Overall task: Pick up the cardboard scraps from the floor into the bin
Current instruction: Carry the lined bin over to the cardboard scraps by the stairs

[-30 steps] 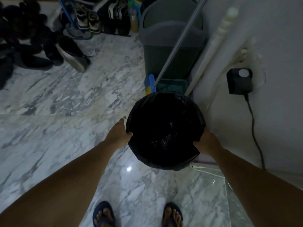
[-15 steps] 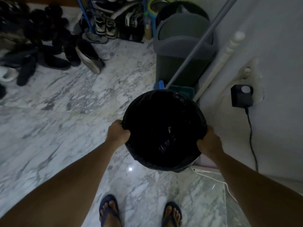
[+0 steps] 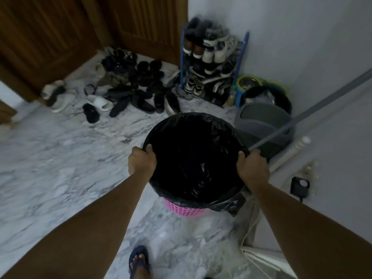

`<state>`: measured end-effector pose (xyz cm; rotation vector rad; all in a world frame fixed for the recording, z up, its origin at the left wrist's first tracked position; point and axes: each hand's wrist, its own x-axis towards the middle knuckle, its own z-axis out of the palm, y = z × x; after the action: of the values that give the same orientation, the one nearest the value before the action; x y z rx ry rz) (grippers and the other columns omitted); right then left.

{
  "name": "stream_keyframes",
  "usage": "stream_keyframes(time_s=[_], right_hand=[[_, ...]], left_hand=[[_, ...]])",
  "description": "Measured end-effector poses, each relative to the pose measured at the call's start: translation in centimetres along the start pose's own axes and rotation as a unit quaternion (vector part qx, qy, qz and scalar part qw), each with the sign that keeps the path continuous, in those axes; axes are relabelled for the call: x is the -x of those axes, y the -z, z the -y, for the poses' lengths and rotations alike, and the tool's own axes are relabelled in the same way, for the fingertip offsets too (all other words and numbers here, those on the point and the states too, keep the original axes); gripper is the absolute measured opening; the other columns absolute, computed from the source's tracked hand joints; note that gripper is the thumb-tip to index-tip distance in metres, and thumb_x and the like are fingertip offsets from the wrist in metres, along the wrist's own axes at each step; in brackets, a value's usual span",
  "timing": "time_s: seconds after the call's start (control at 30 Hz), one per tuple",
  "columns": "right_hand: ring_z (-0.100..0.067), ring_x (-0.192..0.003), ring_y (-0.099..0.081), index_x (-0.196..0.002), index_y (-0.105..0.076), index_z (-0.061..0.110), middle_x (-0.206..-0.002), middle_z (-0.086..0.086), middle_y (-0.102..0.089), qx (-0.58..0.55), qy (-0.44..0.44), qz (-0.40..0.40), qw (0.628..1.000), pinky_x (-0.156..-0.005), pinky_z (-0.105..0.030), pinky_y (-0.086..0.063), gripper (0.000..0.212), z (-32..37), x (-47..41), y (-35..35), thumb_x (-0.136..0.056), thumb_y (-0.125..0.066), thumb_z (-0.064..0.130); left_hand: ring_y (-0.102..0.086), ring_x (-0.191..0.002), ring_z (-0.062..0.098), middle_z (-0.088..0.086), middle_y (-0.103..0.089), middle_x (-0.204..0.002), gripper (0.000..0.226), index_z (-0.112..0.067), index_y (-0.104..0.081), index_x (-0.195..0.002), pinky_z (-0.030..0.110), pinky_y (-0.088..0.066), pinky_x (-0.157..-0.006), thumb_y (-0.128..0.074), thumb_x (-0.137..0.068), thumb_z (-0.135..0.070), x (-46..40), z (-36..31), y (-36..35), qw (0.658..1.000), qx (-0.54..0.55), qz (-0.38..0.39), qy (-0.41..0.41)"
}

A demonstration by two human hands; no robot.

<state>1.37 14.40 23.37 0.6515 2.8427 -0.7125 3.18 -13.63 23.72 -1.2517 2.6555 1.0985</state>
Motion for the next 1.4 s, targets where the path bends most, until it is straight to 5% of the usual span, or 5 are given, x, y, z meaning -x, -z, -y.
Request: stream_keyframes(time_s=[0.23,0.33,0.53,0.93,1.4], right_hand=[[-0.041,-0.105,-0.059,-0.119,-0.051,0.000,-0.115,-0.023,-0.061,0.014,0.095,0.016,0.995,-0.084,-0.045,-0.049,0.043,13.0,3.7,3.3,-0.101,-0.040,0.037],[-0.039,-0.105,-0.060,-0.120,-0.057,-0.002,-0.115,-0.023,-0.063,-0.002,0.085,0.047,0.995,-0.091,-0.048,-0.049,0.056,18.8,5.9,3.8,-0.100,-0.036,0.047],[-0.040,-0.128,-0.046,-0.141,-0.040,-0.006,-0.142,-0.025,-0.046,-0.097,0.091,0.102,0.986,-0.107,-0.044,-0.035,0.071,30.8,11.6,2.7,-0.102,-0.024,0.052],[-0.043,-0.121,-0.051,-0.131,-0.047,-0.014,-0.133,-0.032,-0.051,-0.051,0.207,0.157,0.964,-0.097,-0.045,-0.041,0.083,50.1,27.6,-7.1,-0.100,-0.017,0.057],[-0.043,-0.123,-0.050,-0.128,-0.053,-0.011,-0.134,-0.032,-0.051,0.034,0.421,0.284,0.861,-0.100,-0.044,-0.039,0.081,68.1,46.5,-21.6,-0.101,-0.016,0.056]], left_hand=[[-0.055,-0.112,0.043,0.029,-0.058,-0.121,0.052,0.008,-0.048,-0.123,0.043,-0.044,-0.083,-0.042,-0.100,-0.039,-1.6,1.0,13.7,0.996,0.044,-0.067,0.038],[-0.054,-0.115,0.043,0.029,-0.056,-0.125,0.053,0.007,-0.046,-0.126,0.045,-0.044,-0.090,-0.041,-0.101,-0.039,-2.6,2.1,19.1,0.992,0.059,-0.095,0.053],[-0.053,-0.116,0.041,0.027,-0.056,-0.126,0.061,0.007,-0.048,-0.126,0.044,-0.043,-0.092,-0.037,-0.100,-0.047,-5.5,6.4,29.2,0.980,0.114,-0.145,0.077],[-0.056,-0.108,0.043,0.029,-0.058,-0.120,0.064,0.008,-0.052,-0.119,0.047,-0.047,-0.090,-0.031,-0.100,-0.049,-10.6,23.2,47.1,0.934,0.216,-0.234,0.161],[-0.054,-0.113,0.042,0.028,-0.057,-0.124,0.064,0.007,-0.052,-0.122,0.046,-0.045,-0.094,-0.031,-0.099,-0.050,-11.0,41.8,60.1,0.826,0.227,-0.387,0.342]])
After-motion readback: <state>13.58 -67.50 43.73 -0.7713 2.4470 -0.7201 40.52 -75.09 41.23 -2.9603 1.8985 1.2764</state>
